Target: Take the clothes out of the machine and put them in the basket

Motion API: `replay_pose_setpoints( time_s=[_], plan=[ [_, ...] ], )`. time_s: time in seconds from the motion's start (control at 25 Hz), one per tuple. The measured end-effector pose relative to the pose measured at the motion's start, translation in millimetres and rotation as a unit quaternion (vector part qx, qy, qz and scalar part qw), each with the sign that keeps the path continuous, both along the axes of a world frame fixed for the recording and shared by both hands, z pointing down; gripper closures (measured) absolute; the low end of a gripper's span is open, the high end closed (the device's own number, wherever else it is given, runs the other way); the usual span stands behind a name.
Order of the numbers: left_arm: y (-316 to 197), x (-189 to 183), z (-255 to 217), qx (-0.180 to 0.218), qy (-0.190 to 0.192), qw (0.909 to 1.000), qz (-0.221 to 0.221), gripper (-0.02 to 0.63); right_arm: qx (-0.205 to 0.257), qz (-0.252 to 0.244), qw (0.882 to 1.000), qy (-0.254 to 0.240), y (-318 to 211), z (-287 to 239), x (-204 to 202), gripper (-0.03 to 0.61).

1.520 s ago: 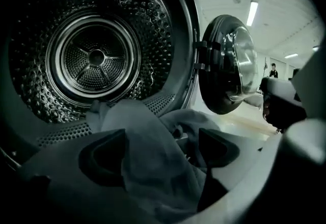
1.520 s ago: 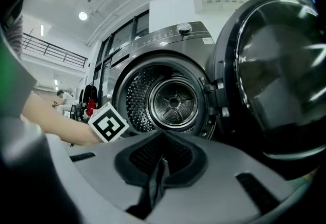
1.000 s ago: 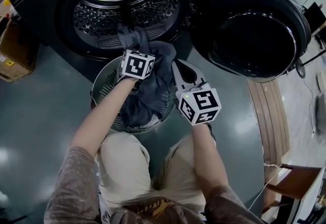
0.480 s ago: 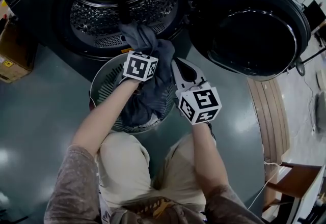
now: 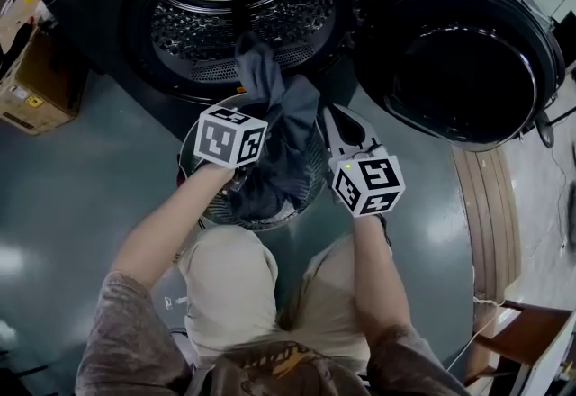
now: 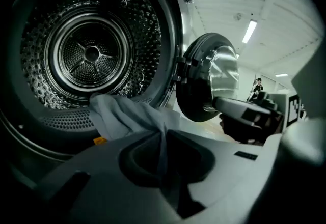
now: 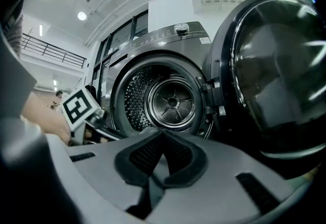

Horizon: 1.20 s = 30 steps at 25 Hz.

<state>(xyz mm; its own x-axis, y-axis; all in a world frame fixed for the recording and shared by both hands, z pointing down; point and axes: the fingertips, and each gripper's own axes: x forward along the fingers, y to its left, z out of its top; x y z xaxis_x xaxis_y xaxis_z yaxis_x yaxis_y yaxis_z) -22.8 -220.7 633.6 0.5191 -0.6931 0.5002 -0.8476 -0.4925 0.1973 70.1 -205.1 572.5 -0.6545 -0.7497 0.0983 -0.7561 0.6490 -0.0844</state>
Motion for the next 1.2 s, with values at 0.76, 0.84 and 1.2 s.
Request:
replay_pose_setpoints(
  time_s=[0.76,0.84,1.2],
  plan=[
    [130,-46,-62,-0.013,-0.015,0.9997,0.013,0.572,-0.004,-0.037,0.999,-0.019,-3,3,-34,0.581],
    [128,-48,-58,-0.011,-0.021,0.9997,0.006,0.538,-0.003,-0.039,0.999,-0.017,-2,3,-35,0.581],
    [114,-52,-48,-0.017,0.001,0.9999,-0.001,0.350,-0.005,-0.029,0.999,-0.017,-6,4,-27,0.581]
  ],
)
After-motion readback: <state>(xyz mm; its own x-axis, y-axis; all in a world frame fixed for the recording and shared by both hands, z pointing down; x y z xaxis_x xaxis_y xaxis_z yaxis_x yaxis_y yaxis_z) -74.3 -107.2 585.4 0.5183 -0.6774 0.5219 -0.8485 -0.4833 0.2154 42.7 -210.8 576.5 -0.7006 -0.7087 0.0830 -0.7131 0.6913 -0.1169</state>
